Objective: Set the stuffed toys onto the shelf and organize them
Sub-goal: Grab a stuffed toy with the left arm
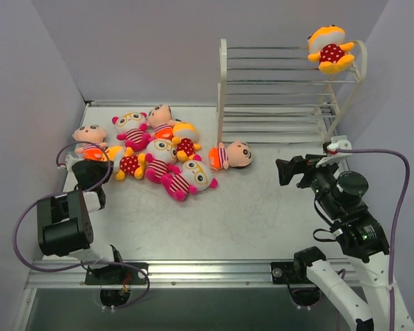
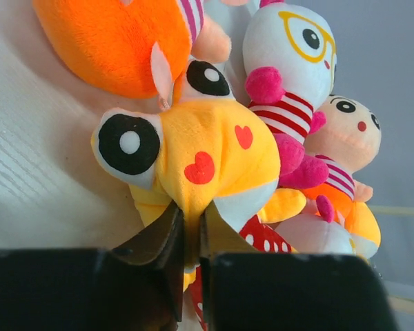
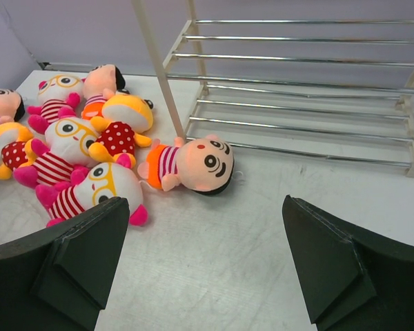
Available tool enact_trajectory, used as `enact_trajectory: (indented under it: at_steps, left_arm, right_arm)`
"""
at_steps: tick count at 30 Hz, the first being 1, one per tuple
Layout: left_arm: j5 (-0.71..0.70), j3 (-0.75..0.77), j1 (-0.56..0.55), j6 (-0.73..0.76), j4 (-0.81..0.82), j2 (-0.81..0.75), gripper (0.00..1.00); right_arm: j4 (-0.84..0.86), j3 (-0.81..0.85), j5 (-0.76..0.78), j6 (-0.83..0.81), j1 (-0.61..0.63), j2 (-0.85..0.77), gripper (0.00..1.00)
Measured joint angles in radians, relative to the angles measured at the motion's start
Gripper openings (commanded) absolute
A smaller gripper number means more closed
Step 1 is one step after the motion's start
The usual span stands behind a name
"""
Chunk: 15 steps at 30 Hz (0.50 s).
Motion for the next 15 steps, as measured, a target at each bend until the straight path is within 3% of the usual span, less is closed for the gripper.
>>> enact_trajectory:
  at_steps: [2,7,15]
  left_arm:
    - [0.0,-0.005,0.0,0.001,-0.027,-0.047,0.03]
    - [-0.003,0.013,0.0,0.024,-0.179,-0.237,0.02]
    - [-0.009,0.234,-0.001,0.12,-0.626,-0.531,0.02]
  right_arm:
    - [-0.004,0.002,-0.021,0.0,0.0,0.011,0.99]
    - [-0.042,0.053,-0.091,0.0,0.0,0.081,0.99]
    - [-0.084,0.088,-0.21,0.014,0.008,0.198,0.97]
